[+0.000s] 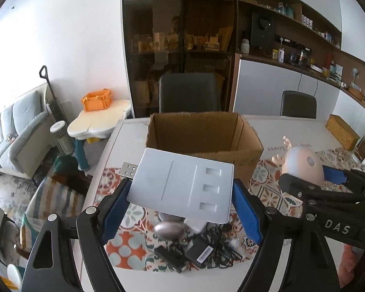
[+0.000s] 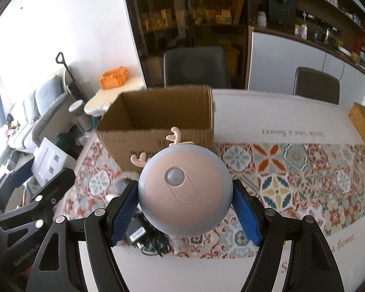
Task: Organize rigid objects
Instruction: 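Carry the plate and humidifier into the box and open both tools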
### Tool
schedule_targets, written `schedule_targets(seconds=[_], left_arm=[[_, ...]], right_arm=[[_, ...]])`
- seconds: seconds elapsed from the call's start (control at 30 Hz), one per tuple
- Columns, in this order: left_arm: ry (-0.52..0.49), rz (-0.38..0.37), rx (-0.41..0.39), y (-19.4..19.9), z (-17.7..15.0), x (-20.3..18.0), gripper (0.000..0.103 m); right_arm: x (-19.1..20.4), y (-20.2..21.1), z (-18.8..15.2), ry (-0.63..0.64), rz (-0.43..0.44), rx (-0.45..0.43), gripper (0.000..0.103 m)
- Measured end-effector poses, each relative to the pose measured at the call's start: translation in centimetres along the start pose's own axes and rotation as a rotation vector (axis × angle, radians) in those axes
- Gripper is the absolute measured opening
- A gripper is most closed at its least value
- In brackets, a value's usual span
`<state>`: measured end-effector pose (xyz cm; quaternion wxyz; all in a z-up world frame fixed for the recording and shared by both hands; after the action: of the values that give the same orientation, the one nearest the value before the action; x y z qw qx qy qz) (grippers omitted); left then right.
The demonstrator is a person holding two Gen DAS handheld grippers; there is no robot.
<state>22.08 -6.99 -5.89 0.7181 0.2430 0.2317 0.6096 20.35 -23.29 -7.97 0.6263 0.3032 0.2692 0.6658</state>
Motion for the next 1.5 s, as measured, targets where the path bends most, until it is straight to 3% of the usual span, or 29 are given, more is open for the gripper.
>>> schedule_targets(seconds=[0.23,0.6,0.93,1.33,1.5], left_arm=[[-0.018,-0.012,-0.027,-0.8,2.7,0.1,0.081],[-0.058,0.000,-0.017,-5.0,6.3,0.1,0.081],[-0.111,0.026,0.044,-9.4,8.6,-0.9,0.081],[-0.080,-0.045,0.182,-14.6,9.1,-1.2,0.082],[-0.053,-0.022,0.184,-15.4,9.0,-0.8,0.091]], right_arm=[[0.0,0.7,3.1,-0.011,0.001,-0.053,0.075],[-0.3,-2.1,6.8,-0.018,0.001,-0.052,0.075],[-0.7,-5.2,9.4,-0.005,-0.008,-0.022,0.075],[-2.4,-9.1,11.2,-0.019,-0.026,0.059,0.075],[-2.7,-10.0,11.3,-0.027,-0.023,0.080,0.075]])
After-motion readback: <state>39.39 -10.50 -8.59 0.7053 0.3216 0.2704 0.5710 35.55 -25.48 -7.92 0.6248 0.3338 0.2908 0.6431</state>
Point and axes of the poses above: each gripper's, at about its wrist camera, not at the fingertips, and y roughly against the way its jaws point, x to its left, z to its top, the point moved 3 cm from there along -y, roughly the way its jaws point, and after that the axes turned 4 degrees about y, right-handed, at the moved point
